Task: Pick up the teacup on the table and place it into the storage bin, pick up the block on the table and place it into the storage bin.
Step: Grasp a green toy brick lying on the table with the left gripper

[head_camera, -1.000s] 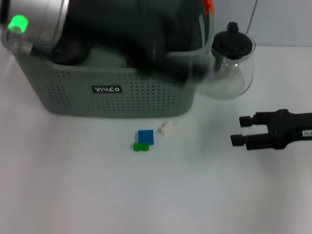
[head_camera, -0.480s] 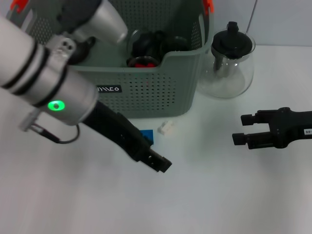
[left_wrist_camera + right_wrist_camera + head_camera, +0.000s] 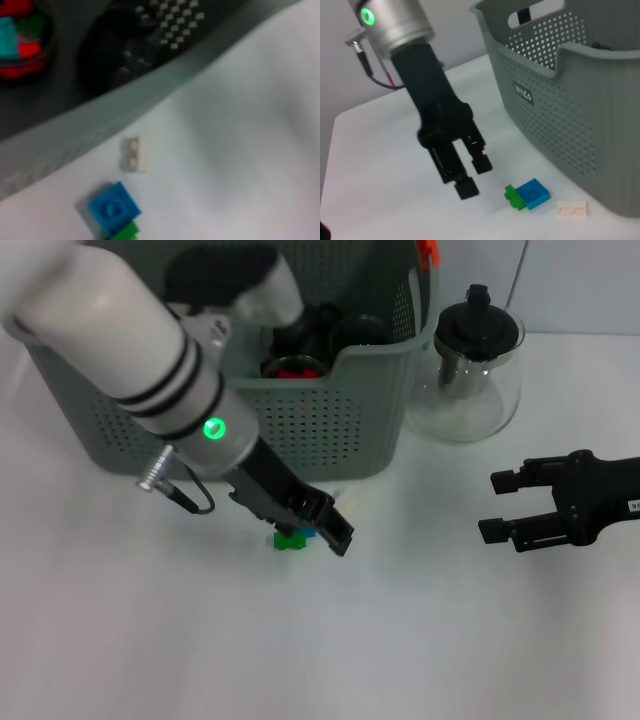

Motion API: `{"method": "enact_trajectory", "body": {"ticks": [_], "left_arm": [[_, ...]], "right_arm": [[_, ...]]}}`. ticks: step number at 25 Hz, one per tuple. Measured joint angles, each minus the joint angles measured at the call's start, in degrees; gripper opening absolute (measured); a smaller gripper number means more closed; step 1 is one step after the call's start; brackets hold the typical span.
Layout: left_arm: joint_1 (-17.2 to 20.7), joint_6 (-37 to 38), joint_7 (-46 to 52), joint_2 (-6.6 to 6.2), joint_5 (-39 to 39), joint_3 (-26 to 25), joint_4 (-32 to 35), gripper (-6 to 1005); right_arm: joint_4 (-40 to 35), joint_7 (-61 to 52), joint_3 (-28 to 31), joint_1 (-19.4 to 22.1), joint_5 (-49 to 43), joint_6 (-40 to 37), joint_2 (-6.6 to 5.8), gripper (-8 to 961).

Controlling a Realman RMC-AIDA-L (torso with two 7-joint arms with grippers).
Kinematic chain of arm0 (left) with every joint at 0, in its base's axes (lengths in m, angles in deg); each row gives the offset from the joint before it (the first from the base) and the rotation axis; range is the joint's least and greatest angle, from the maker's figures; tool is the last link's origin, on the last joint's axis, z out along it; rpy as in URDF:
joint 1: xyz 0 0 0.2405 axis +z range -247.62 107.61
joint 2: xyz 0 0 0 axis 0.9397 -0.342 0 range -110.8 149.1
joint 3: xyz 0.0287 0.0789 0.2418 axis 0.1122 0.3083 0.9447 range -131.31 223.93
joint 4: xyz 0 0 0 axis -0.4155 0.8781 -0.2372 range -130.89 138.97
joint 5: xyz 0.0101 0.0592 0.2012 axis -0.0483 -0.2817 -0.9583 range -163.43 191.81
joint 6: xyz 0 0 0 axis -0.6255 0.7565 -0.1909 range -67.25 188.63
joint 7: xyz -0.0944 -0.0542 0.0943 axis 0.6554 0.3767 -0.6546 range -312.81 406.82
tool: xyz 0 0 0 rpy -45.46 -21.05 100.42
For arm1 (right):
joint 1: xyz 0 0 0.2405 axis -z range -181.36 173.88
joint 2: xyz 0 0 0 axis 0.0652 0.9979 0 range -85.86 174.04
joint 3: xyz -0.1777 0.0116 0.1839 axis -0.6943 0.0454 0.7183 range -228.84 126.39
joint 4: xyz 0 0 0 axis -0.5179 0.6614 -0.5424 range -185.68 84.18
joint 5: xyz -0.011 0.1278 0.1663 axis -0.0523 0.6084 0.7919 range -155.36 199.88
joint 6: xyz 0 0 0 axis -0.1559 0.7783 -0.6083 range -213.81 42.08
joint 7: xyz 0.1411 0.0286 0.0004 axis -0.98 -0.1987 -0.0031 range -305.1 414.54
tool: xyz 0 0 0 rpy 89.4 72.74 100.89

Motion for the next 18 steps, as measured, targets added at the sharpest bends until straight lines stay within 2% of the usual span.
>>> {"method": "enact_trajectory", "body": {"ticks": [3, 11, 15, 17, 18], "left_arm": [[-1.10, -2.73, 1.96, 0.26, -2.26, 3.15, -1.93, 710], [-1.34, -6.30, 2.30, 0.40, -3.84, 3.46, -5.93, 709], [-0.76, -5.70, 1.52, 0.03, -5.10, 3.94, -4.58, 709], [1.68, -4.03, -2.46, -0.05, -4.66, 3.92, -0.80, 708], [1.68, -4.03, -2.46, -0.05, -4.66, 3.92, -0.80, 708]], "right_arm": [[-0.02, 1.22, -0.45, -0.48, -0.12, 0.02, -0.20, 838], [-0.04, 2.73, -1.34, -1.21, -0.59, 0.26, -0.29, 838], [0.07, 2.75, -1.37, -1.41, -1.14, 0.22, -0.08, 837], [0.47, 2.66, -1.38, -1.71, -1.76, 0.49, 0.30, 837], [0.47, 2.66, -1.38, -1.71, -1.76, 0.49, 0.30, 838]]}}
